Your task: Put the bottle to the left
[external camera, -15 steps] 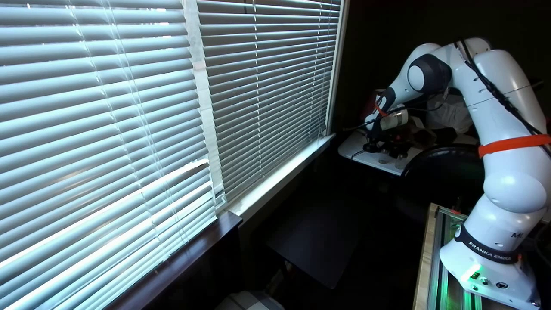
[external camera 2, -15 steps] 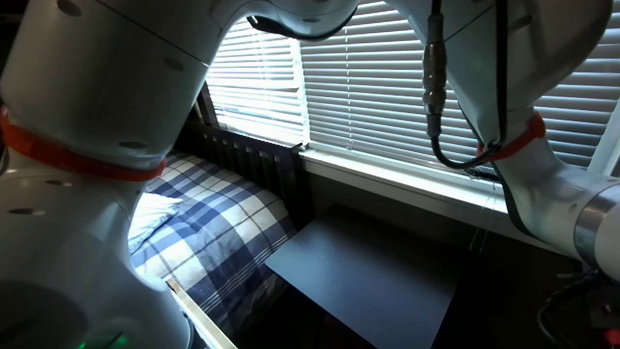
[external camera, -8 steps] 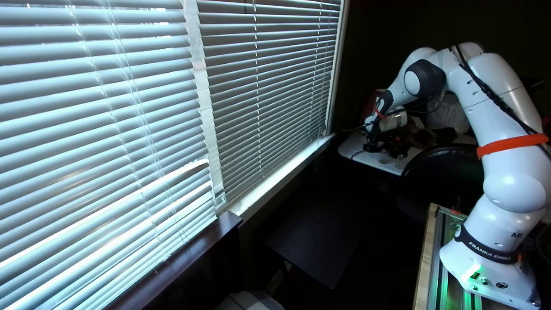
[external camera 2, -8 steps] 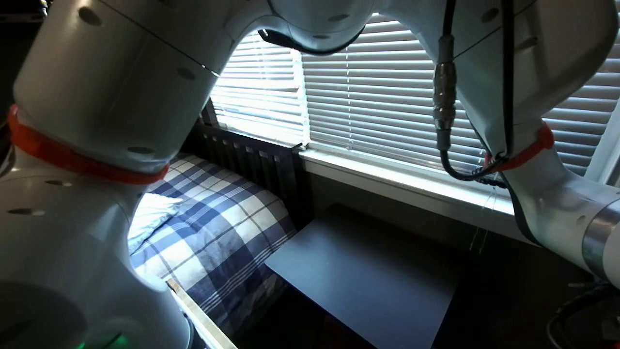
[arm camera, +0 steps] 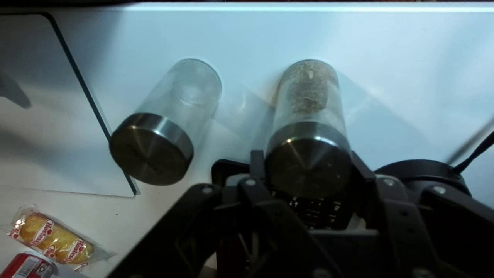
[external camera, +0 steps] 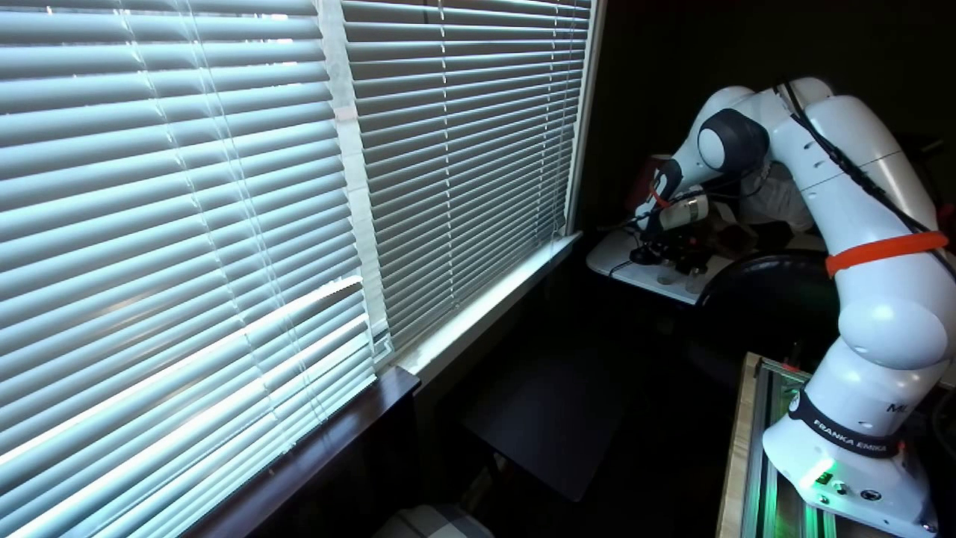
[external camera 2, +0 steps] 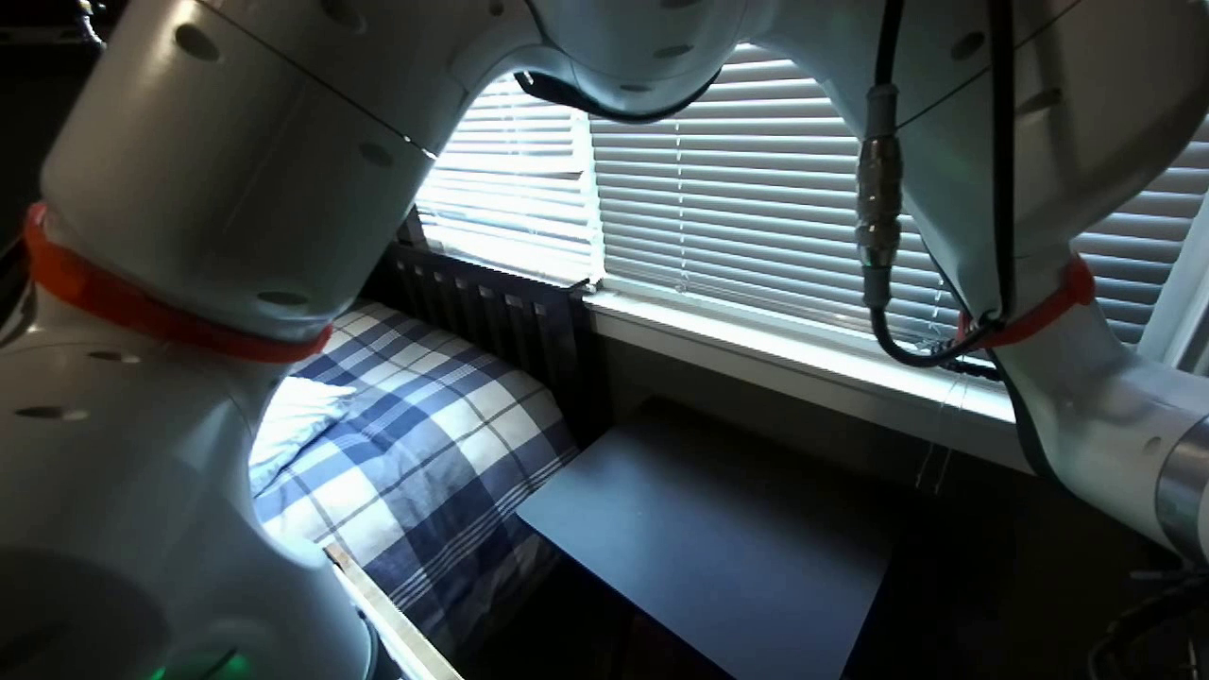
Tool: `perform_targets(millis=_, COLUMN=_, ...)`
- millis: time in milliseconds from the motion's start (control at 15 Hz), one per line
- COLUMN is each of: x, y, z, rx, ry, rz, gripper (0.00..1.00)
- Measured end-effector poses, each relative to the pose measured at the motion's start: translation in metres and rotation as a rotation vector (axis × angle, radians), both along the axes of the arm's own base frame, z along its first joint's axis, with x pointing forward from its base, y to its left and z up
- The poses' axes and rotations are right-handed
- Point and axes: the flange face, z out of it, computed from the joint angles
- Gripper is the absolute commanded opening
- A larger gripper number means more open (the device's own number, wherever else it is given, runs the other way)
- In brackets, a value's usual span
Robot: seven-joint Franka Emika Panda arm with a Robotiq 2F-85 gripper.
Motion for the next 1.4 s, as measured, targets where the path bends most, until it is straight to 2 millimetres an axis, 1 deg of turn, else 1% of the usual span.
perform_targets(millis=133, x=0.0009, y=-0.0004, z=0.0001, rx=-0.001, ry=-0.001, rz=0.0, gripper=0.25)
perform_targets(millis=200, x=0.0011, y=-0.0003, z=0.0, rx=-0.001, ry=-0.001, rz=0.0, gripper=0.43)
perform_targets(millis=267, x=0.0013, y=-0.0002, z=0.0, rx=-0.001, ry=-0.001, rz=0.001, gripper=0.75)
perform_targets(millis=333, x=0.0015, y=-0.0001, z=0.0, rx=-0.001, ry=-0.001, rz=0.001, gripper=0.76)
perform_targets(millis=400, x=0.0017, y=0.0001, z=-0.0001, rx=-0.001, ry=-0.001, rz=0.001, gripper=0.81)
perform_targets(millis=533, x=0.0021, y=0.0004, z=-0.0001, rx=-0.001, ry=-0.001, rz=0.002, gripper=0.96)
perform_targets(millis=600, x=0.0023, y=0.0006, z=-0.0001, rx=-0.001, ry=-0.001, rz=0.003, gripper=1.0)
perform_targets(millis=1267, x=0.008, y=0.0055, z=-0.0022, rx=0.006, ry=-0.002, rz=0.017, gripper=1.0)
perform_targets(millis=1333, x=0.0091, y=0.0065, z=-0.0028, rx=0.007, ry=-0.003, rz=0.019, gripper=0.96)
perform_targets(millis=1400, x=0.0103, y=0.0075, z=-0.0033, rx=0.009, ry=-0.004, rz=0.021, gripper=0.74)
